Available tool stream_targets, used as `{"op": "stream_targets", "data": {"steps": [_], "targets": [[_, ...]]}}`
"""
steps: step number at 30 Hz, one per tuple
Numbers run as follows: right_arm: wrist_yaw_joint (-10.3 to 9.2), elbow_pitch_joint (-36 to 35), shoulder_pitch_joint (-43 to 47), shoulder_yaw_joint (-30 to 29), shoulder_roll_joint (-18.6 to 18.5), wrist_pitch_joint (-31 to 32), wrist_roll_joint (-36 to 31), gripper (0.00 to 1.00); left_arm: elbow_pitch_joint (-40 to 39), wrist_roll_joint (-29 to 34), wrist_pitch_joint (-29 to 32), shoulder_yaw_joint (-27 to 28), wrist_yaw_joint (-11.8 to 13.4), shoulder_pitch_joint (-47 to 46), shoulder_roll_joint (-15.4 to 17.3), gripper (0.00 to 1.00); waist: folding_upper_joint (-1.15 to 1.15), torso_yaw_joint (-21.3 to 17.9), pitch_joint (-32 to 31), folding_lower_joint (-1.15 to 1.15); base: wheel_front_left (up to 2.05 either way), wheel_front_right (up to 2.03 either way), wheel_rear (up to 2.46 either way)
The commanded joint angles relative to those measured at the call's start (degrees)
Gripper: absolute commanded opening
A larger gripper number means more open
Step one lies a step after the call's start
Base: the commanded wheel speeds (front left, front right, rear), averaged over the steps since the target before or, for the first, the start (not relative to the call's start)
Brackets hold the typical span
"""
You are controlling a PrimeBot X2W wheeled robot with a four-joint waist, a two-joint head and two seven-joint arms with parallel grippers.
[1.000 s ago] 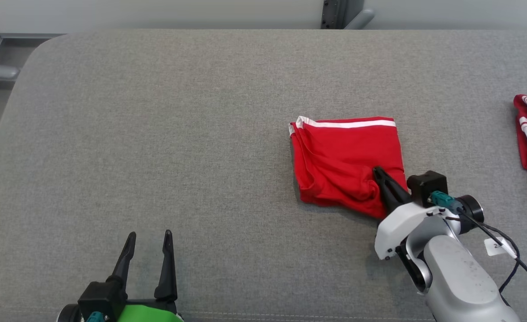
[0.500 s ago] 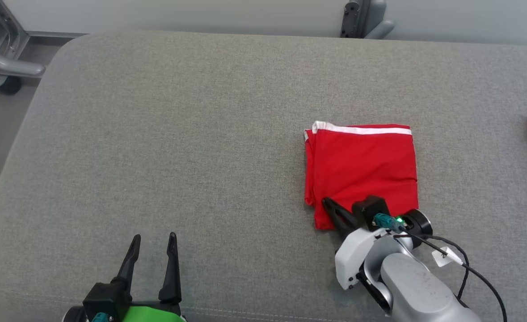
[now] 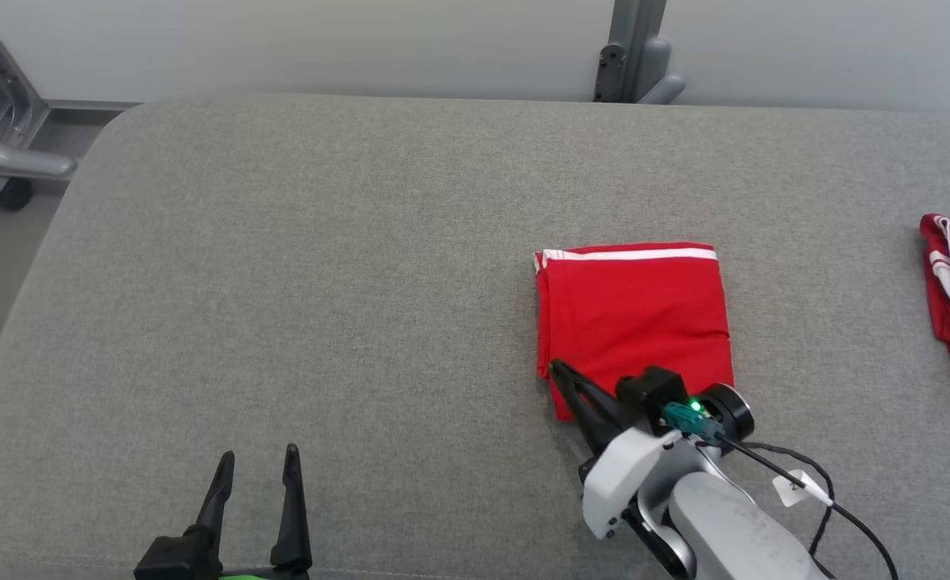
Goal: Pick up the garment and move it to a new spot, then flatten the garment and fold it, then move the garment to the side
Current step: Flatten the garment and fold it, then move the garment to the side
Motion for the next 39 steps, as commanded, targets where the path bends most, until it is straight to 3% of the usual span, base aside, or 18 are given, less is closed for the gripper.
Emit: {"op": "stream_targets", "data": {"steps": [1, 7, 10, 11, 12, 17, 23, 39], "targets": [[-0.02, -3.3, 3.0, -2.2, -1.5, -0.1, -1.2, 0.00, -0.4, -0.2, -0.1, 0.7, 0.4, 1.2, 0.0, 1.00, 0.46, -1.6, -1.5, 0.00, 0.00, 0.00, 0.00], [-0.02, -12.2, 9.7, -10.0, -4.6, -0.2, -4.2, 0.00, -0.5, 0.2, -0.1, 2.0, 0.4, 2.8, 0.0, 1.00, 0.46, -3.4, -3.2, 0.00, 0.00, 0.00, 0.00], [-0.02, -17.8, 13.9, -15.0, -6.4, -0.2, -5.9, 0.44, -0.4, 0.5, -0.1, 3.1, 0.1, 3.7, 0.0, 1.00, 0.46, -4.4, -4.4, 0.00, 0.00, 0.00, 0.00], [-0.02, -19.7, 15.3, -16.9, -6.8, -0.2, -6.2, 0.78, -0.3, 0.5, -0.1, 3.4, -0.2, 4.1, 0.0, 1.00, 0.46, -4.8, -4.7, 0.00, 0.00, 0.00, 0.00], [-0.02, -21.4, 16.7, -18.6, -7.0, -0.1, -6.7, 1.00, -0.1, 0.5, -0.1, 3.6, -0.4, 4.5, 0.0, 1.00, 0.46, -5.2, -5.0, 0.00, 0.00, 0.00, 0.00], [-0.02, -28.1, 22.2, -27.6, -6.5, -0.2, -8.2, 1.00, 0.7, 1.0, -0.1, 4.5, -2.2, 5.7, 0.0, 1.00, 0.46, -6.8, -5.9, 0.00, 0.00, 0.00, 0.00], [-0.02, -30.5, 26.4, -34.6, -4.6, -0.2, -9.3, 1.00, 1.9, 1.5, -0.1, 5.9, -2.6, 6.3, 0.0, 1.00, 0.46, -7.9, -6.0, 0.00, 0.00, 0.00, 0.00], [-0.02, -26.5, 26.2, -38.2, -3.5, -0.2, -9.2, 1.00, 3.2, 1.9, -0.1, 6.6, -3.1, 6.9, 0.0, 1.00, 0.46, -5.2, -6.4, 0.00, 0.00, 0.00, 0.00]]}}
